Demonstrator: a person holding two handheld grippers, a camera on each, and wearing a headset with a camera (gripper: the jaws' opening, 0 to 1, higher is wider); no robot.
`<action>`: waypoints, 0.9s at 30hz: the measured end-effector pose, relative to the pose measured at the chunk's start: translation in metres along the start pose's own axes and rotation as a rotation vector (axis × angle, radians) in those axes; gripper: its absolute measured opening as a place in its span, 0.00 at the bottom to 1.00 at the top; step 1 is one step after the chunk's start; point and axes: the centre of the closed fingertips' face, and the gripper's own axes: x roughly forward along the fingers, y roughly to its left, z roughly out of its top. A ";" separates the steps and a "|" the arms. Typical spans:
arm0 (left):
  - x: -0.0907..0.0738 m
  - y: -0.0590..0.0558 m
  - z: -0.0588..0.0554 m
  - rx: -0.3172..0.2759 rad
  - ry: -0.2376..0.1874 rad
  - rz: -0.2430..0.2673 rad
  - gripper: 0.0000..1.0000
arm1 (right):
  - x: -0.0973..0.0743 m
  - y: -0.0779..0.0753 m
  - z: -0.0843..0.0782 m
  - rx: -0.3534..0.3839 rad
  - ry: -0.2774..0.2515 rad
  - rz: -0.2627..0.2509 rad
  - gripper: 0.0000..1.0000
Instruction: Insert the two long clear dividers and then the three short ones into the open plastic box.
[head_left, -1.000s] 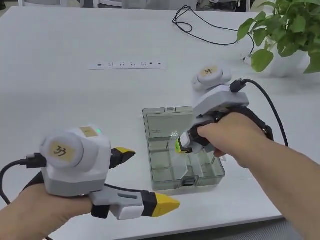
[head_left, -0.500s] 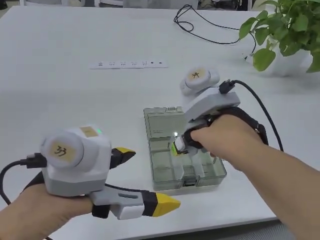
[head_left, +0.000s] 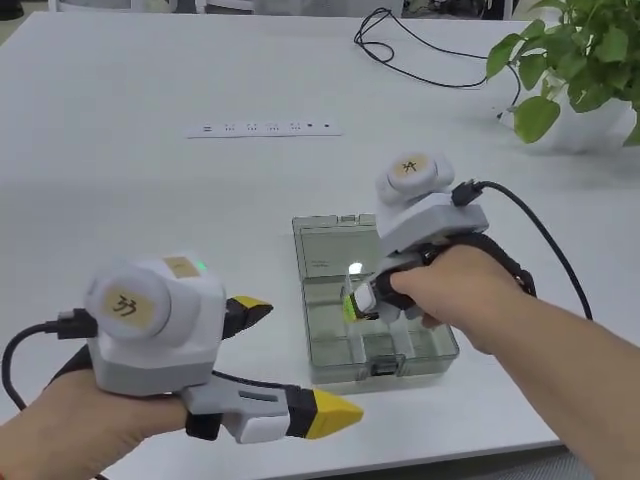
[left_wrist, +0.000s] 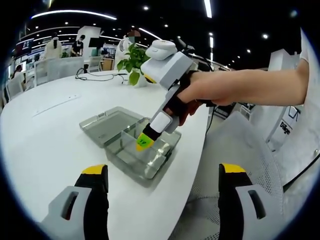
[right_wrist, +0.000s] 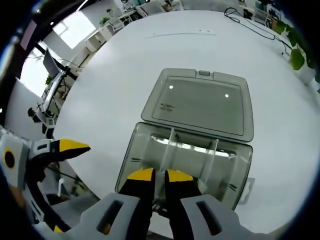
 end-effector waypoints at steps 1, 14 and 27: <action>0.000 0.001 -0.001 0.001 0.003 0.001 0.94 | 0.001 0.000 -0.001 0.004 -0.002 0.006 0.09; 0.003 0.006 -0.003 0.005 0.001 0.000 1.00 | -0.003 0.002 -0.002 0.067 -0.040 0.116 0.14; 0.004 0.012 0.006 -0.011 -0.010 0.030 1.00 | -0.047 -0.011 0.020 0.044 -0.208 0.262 0.25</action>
